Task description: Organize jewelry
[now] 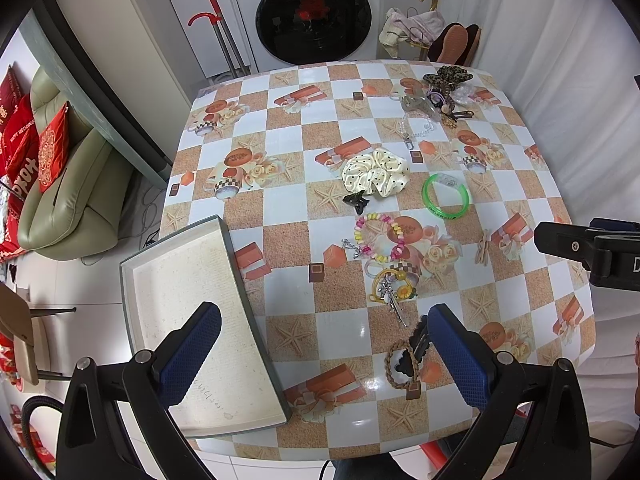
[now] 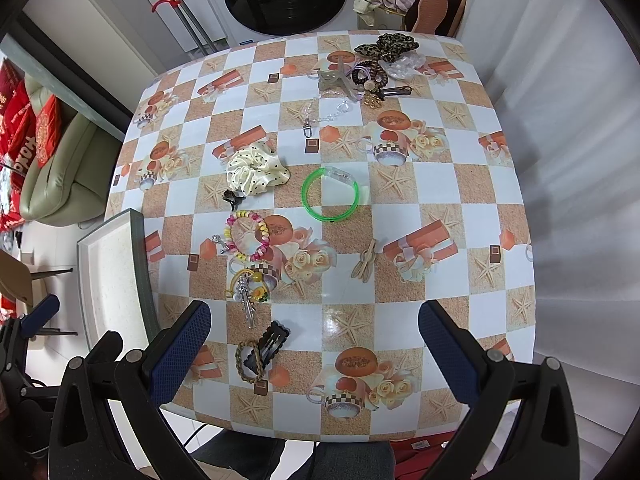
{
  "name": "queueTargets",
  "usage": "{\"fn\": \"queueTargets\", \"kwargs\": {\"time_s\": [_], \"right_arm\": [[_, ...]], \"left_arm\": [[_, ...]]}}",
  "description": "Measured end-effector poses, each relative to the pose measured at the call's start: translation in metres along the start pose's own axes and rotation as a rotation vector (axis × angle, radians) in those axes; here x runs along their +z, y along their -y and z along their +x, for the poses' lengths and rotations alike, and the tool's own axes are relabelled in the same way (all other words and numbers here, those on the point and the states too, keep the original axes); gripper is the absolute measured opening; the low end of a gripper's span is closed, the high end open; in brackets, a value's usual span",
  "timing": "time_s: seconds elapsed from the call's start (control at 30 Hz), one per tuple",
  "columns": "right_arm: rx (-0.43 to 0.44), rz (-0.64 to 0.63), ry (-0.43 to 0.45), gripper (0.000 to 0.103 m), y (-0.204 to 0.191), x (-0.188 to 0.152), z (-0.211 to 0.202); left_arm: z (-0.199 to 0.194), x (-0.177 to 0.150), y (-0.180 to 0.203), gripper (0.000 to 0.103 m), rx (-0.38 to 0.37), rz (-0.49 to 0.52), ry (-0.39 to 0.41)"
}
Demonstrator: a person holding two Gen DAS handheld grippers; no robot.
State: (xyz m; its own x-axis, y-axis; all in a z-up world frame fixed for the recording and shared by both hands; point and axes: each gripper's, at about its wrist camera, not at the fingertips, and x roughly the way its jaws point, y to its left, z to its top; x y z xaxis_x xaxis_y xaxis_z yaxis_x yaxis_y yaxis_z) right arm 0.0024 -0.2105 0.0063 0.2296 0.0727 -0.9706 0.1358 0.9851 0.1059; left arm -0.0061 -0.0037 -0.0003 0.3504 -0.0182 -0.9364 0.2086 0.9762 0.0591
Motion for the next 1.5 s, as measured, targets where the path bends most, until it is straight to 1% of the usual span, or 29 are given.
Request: {"fn": "queueTargets", "kwargs": {"time_s": [1.5], "right_arm": [[0.002, 0.006, -0.003, 0.103, 0.0025, 0.0002, 0.0014]], "left_arm": [[0.0001, 0.0001, 0.0007, 0.103, -0.003, 0.0, -0.006]]}}
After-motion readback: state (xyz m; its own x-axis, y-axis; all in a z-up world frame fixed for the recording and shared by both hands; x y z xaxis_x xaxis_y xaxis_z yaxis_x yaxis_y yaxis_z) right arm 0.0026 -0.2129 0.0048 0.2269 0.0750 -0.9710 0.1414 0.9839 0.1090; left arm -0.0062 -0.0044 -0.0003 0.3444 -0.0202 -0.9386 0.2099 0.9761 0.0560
